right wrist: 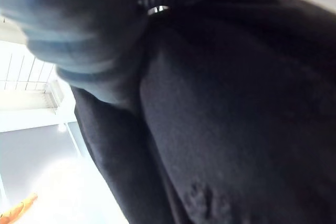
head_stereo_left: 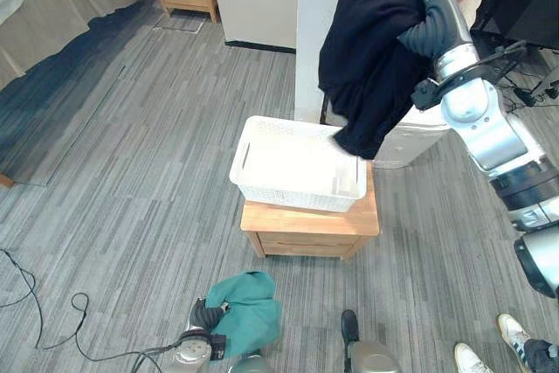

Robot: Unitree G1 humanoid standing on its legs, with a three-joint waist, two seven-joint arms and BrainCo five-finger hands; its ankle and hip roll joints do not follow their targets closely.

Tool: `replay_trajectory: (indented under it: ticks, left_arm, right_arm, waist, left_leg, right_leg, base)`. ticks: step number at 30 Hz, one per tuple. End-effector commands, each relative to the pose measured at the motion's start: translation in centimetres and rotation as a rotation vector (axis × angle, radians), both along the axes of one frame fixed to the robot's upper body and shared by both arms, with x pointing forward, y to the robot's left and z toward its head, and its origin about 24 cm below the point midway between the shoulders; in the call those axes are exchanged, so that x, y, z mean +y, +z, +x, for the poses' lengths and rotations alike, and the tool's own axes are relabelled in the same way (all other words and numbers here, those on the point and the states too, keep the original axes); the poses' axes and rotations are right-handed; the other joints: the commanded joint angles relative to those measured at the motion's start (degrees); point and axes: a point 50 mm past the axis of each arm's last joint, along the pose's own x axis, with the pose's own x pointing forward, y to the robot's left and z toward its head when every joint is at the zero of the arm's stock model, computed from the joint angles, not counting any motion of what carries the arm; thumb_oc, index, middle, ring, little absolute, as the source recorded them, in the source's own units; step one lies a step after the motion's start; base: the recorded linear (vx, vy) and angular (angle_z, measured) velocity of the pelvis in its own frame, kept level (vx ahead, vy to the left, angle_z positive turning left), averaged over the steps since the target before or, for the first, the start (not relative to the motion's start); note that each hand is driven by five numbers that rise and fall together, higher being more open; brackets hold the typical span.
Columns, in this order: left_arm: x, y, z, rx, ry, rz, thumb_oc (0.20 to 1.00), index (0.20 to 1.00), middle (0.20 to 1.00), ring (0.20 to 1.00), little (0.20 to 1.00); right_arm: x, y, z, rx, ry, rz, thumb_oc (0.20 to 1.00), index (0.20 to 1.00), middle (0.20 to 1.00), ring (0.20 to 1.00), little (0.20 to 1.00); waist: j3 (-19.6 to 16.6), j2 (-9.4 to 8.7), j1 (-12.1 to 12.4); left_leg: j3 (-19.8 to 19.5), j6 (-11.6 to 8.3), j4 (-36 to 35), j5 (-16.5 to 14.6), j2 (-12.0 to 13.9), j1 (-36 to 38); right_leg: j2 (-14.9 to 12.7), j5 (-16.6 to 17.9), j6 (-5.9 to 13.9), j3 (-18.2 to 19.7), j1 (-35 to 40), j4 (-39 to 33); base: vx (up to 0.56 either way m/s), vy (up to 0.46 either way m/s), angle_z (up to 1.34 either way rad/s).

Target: Tidy up the quilt and then pick up the clothes from the bed and put them into the laundry hamper.

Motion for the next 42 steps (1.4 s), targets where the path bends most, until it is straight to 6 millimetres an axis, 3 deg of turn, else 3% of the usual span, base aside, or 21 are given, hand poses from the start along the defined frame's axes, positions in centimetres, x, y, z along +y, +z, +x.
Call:
replay_trajectory:
  ticks: [1, 4, 9, 14, 19, 26, 35, 38, 42]
  left_arm:
    - [1.3, 1.5, 2.4, -0.101, -0.011, 0.033, 0.2, 0.2, 0.2, 0.2, 0.2]
    - [1.1, 1.9, 2.9, -0.123, -0.029, 0.036, 0.2, 0.2, 0.2, 0.2, 0.2]
    - [1.3, 3.4, 4.8, -0.194, -0.065, 0.067, 0.2, 0.2, 0.2, 0.2, 0.2]
    - [1.0, 4.7, 6.6, -0.267, -0.093, 0.072, 0.2, 0.2, 0.2, 0.2, 0.2]
    - [0.8, 5.4, 7.4, -0.304, -0.098, 0.063, 0.2, 0.2, 0.2, 0.2, 0.2]
    - [0.5, 5.0, 7.4, -0.286, -0.112, 0.061, 0.2, 0.2, 0.2, 0.2, 0.2]
    - [0.6, 4.9, 7.2, -0.282, -0.12, 0.065, 0.2, 0.2, 0.2, 0.2, 0.2]
    - [0.7, 5.3, 7.6, -0.302, -0.125, 0.073, 0.2, 0.2, 0.2, 0.2, 0.2]
    - [0.8, 6.2, 8.5, -0.346, -0.129, 0.078, 0.2, 0.2, 0.2, 0.2, 0.2]
  right_arm:
    - [0.4, 4.5, -0.9, -0.138, 0.019, 0.022, 0.2, 0.2, 0.2, 0.2, 0.2]
    - [1.2, 2.9, -0.7, -0.095, 0.041, 0.005, 0.2, 0.2, 0.2, 0.2, 0.2]
    - [4.9, -0.5, 0.2, 0.023, 0.126, -0.003, 0.2, 0.2, 0.2, 0.2, 0.2]
    - [6.8, -0.8, 1.1, 0.053, 0.137, 0.016, 0.2, 0.2, 0.2, 0.2, 0.2]
    - [8.0, -0.1, 1.3, 0.037, 0.138, 0.03, 0.2, 0.2, 0.2, 0.2, 0.2]
    - [8.6, 4.0, 0.6, -0.089, 0.143, 0.086, 0.2, 0.2, 0.2, 0.2, 0.2]
    - [8.8, 8.7, -0.7, -0.229, 0.133, 0.066, 0.2, 0.2, 0.2, 0.2, 0.2]
    - [8.8, 9.4, -1.0, -0.253, 0.128, 0.034, 0.2, 0.2, 0.2, 0.2, 0.2]
    - [7.7, 8.5, -0.1, -0.227, 0.054, -0.024, 0.2, 0.2, 0.2, 0.2, 0.2]
  waist:
    - [-0.1, -0.55, 0.2]
    - [0.9, 0.12, 0.2]
    - [3.9, 1.11, 1.1]
    - [5.4, 1.6, 2.3]
    - [5.8, 2.04, 3.3]
    - [6.0, 1.85, 4.6]
    - [5.1, 0.55, 5.2]
    - [5.3, 0.16, 5.4]
    - [6.6, 0.56, 6.0]
  left_leg:
    - [0.1, -1.47, -0.2, -3.0, 0.8, 0.3]
    - [0.3, -1.35, -0.2, -2.8, 0.7, -1.1]
    - [0.7, -1.01, -0.2, -2.0, 0.3, -4.8]
    - [0.4, -1.37, -0.2, -0.5, 0.7, -8.6]
    - [-0.5, -1.67, -0.2, 0.4, 0.8, -11.8]
    - [-1.7, -2.07, -0.2, 1.2, 1.1, -14.9]
    - [-2.2, -2.01, -0.2, 0.4, 0.9, -13.0]
    - [-2.5, -1.94, -0.2, 0.4, 0.5, -13.4]
    - [-3.0, -1.97, -0.2, 1.0, 0.2, -15.6]
  right_leg:
    - [0.1, -6.0, 1.01, 2.1, -0.2, 0.1]
    - [0.0, -5.5, 1.2, 2.5, -2.0, 0.1]
    - [0.4, -3.7, 1.35, 3.8, -7.1, 0.1]
    - [0.6, -2.8, 1.52, 3.1, -10.7, 0.1]
    - [0.8, -2.3, 1.57, 2.2, -13.3, 0.1]
    - [1.1, -2.3, 1.62, 0.8, -15.3, 0.1]
    - [1.0, -3.1, 1.35, 0.4, -13.4, 0.1]
    - [1.0, -2.9, 1.36, 0.6, -14.0, 0.1]
    - [1.0, -2.3, 1.47, 0.6, -15.9, 0.1]
  base:
    - [-0.08, 0.013, 0.01]
    - [-0.09, 0.01, 0.01]
    - [-0.13, 0.005, -0.12]
    - [-0.07, -0.016, -0.03]
    - [-0.03, -0.021, 0.06]
    - [0.01, -0.017, 0.11]
    - [0.04, -0.004, 0.08]
    - [0.0, 0.0, -0.01]
    - [-0.05, -0.001, 0.02]
